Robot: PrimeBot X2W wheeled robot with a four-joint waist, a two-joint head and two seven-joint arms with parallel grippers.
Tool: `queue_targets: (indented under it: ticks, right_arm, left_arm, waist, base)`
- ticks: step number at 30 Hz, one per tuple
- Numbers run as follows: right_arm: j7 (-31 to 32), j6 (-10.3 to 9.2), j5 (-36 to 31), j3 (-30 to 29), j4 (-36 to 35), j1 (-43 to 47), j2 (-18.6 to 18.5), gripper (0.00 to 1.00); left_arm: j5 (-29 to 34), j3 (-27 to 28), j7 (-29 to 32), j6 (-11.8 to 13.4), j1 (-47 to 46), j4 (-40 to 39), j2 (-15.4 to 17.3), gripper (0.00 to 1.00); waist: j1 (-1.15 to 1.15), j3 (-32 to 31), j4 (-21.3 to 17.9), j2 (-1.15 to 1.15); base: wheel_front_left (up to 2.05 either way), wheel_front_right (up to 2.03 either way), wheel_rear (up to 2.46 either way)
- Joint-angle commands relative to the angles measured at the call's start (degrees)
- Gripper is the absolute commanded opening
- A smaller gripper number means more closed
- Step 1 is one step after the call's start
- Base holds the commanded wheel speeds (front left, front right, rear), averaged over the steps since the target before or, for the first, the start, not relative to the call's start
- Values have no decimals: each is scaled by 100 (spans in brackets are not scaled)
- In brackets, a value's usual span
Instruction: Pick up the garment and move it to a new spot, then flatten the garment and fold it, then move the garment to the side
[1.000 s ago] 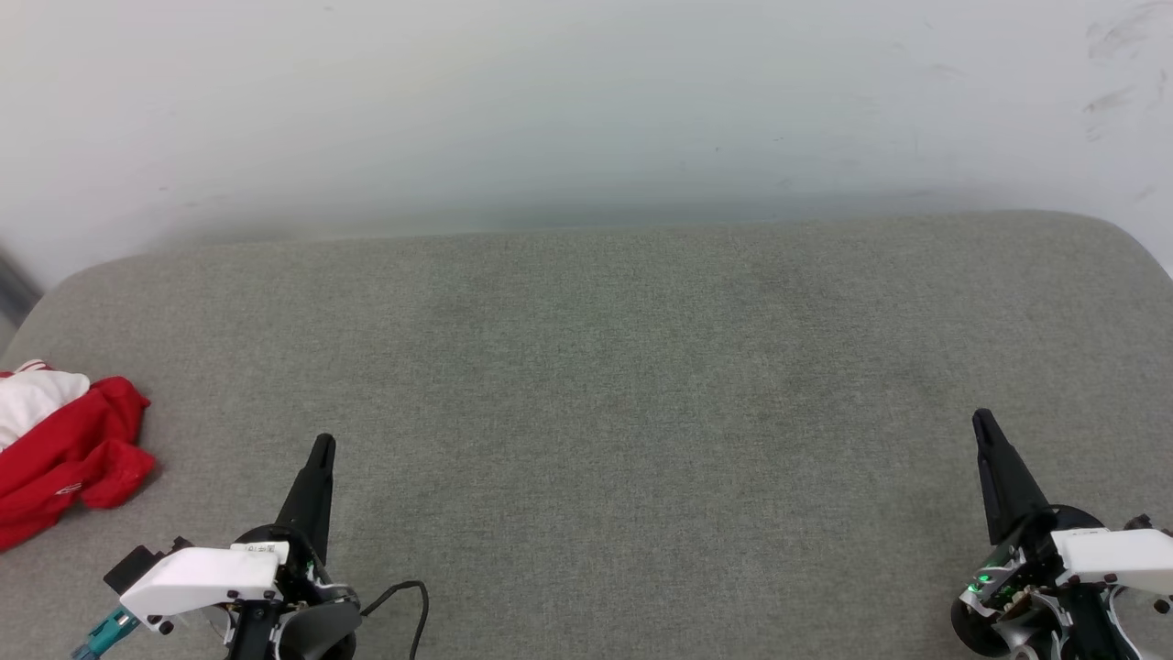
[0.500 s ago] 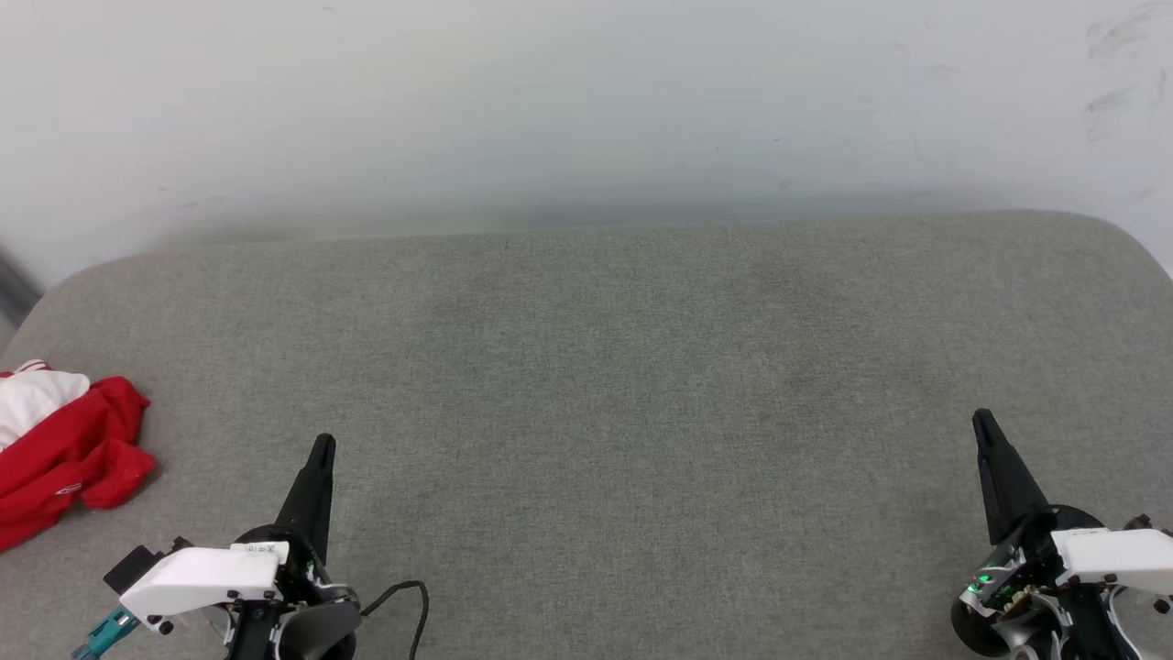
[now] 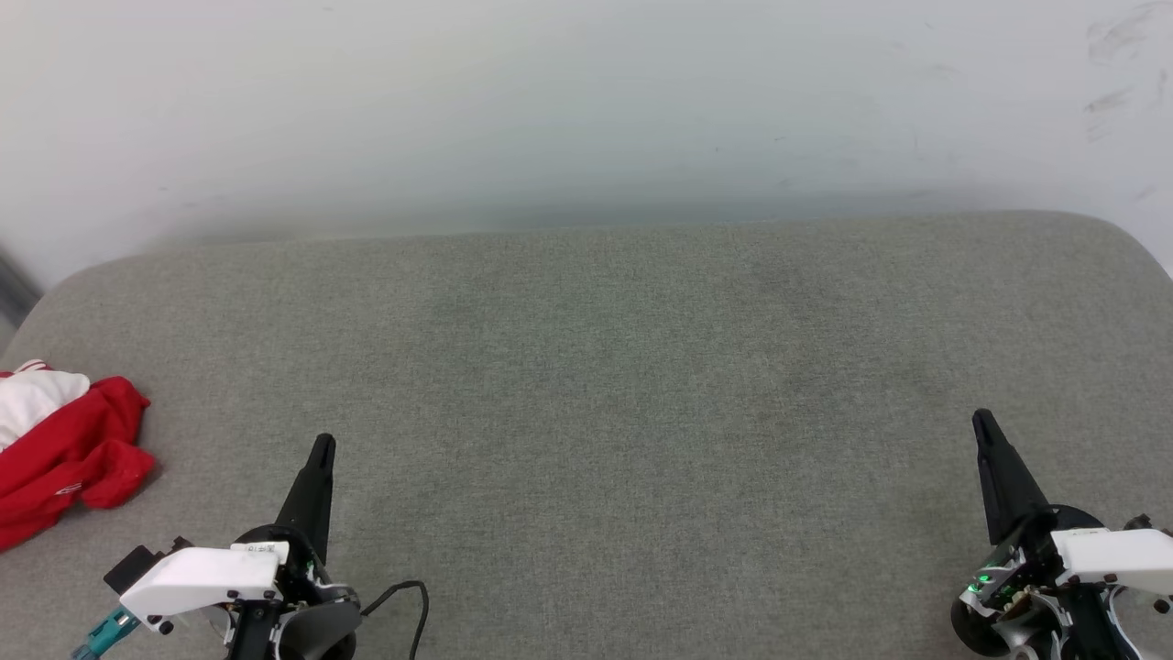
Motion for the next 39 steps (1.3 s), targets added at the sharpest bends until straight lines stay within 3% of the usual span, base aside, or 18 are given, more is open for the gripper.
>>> queue_targets:
  ticks: [1, 2, 3, 11, 18, 26, 39]
  right_arm:
    - [9, 0, -30, -1, 5, -76, 19, 0]
    - [9, 0, -30, -1, 5, -76, 19, 0]
    - [8, 0, -30, -1, 5, -76, 19, 100]
    - [-163, -1, -105, 39, 77, 136, 5, 100]
    - [-360, -1, -475, -26, -3, 173, 5, 100]
    - [-567, -1, -1499, -85, -318, 225, 6, 100]
    - [-866, 0, -3227, 68, -880, 359, 6, 100]
  left_arm:
    - [16, 25, 12, -14, -44, -2, -8, 0]
    - [16, 25, 13, -14, -44, -2, -8, 0]
    - [15, 25, 12, -14, -44, -2, -8, 100]
    - [109, -38, -163, 1, 140, -19, -11, 100]
    - [568, 67, -360, 15, 180, -138, -10, 100]
    - [1357, 135, -566, 213, 200, -468, -9, 100]
    - [3085, -149, -863, 773, 371, -984, -8, 100]
  waist:
    - [0, 0, 0, 0]
    - [0, 0, 0, 0]
    - [0, 0, 0, 0]
    - [0, 3, -3, 0]
    - [0, 7, -5, 0]
    - [0, 12, -8, 0]
    - [0, 25, -7, 0]
  base:
    - [0, 0, 0]
    - [0, 0, 0]
    - [0, 0, 0]
    - [0, 0, 0]
    - [0, 0, 0]
    - [0, 0, 0]
    - [0, 0, 0]
